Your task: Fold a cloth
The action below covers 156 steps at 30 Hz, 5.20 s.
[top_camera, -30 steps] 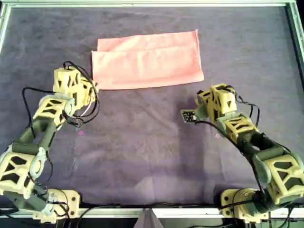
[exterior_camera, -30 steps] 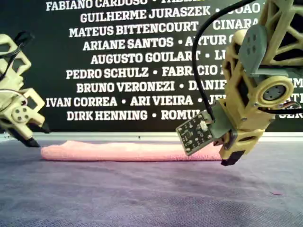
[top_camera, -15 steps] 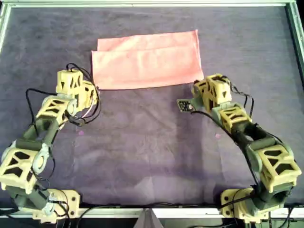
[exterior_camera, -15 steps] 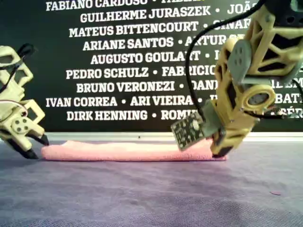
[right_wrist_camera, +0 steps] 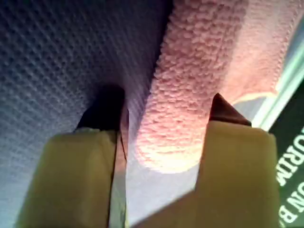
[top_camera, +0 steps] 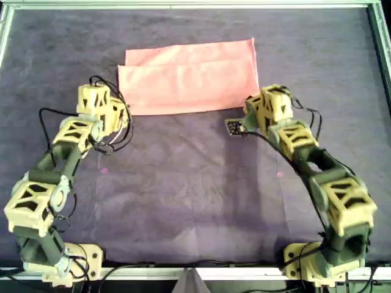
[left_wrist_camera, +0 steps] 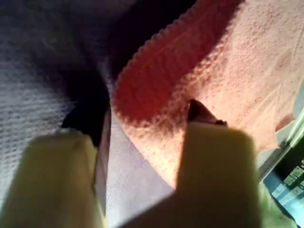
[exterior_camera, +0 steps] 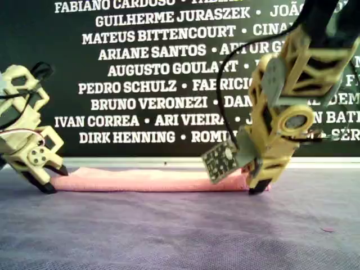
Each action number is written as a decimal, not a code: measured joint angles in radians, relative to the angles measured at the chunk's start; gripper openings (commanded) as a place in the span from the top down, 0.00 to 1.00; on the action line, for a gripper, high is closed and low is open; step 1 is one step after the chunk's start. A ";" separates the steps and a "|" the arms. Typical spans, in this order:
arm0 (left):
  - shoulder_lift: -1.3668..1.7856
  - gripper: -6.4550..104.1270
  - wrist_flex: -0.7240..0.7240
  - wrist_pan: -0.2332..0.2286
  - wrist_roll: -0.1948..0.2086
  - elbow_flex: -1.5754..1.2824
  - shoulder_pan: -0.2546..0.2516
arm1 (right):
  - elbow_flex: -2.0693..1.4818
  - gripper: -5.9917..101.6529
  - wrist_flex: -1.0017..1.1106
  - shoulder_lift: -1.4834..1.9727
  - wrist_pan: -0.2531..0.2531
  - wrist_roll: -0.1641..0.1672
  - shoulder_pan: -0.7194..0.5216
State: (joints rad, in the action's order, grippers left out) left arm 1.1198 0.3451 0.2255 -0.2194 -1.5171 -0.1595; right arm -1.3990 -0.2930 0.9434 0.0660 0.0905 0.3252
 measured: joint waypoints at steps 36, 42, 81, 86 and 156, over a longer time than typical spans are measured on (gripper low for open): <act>-0.086 0.82 -0.005 0.006 0.008 0.112 0.000 | 0.221 0.86 -0.121 -0.106 -0.008 0.000 -0.002; -0.086 0.82 -0.005 0.008 0.003 0.112 0.000 | 0.258 0.97 -0.121 -0.126 0.002 0.006 0.002; 0.213 0.94 -0.003 0.011 0.008 -0.304 -0.077 | -0.279 0.96 -0.124 0.241 -0.009 0.006 0.005; 0.273 0.94 -0.005 0.018 0.008 -0.390 -0.077 | -0.347 0.96 -0.124 0.290 -0.018 0.006 0.006; 1.881 0.41 -0.002 -0.005 -0.002 -1.443 -0.026 | -1.571 0.43 -0.124 1.856 0.002 0.018 0.003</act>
State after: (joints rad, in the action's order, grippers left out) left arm 3.0005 0.3436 0.2209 -0.2209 -2.9606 -0.1856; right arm -2.9698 -0.4172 2.7995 0.0675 0.1089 0.3283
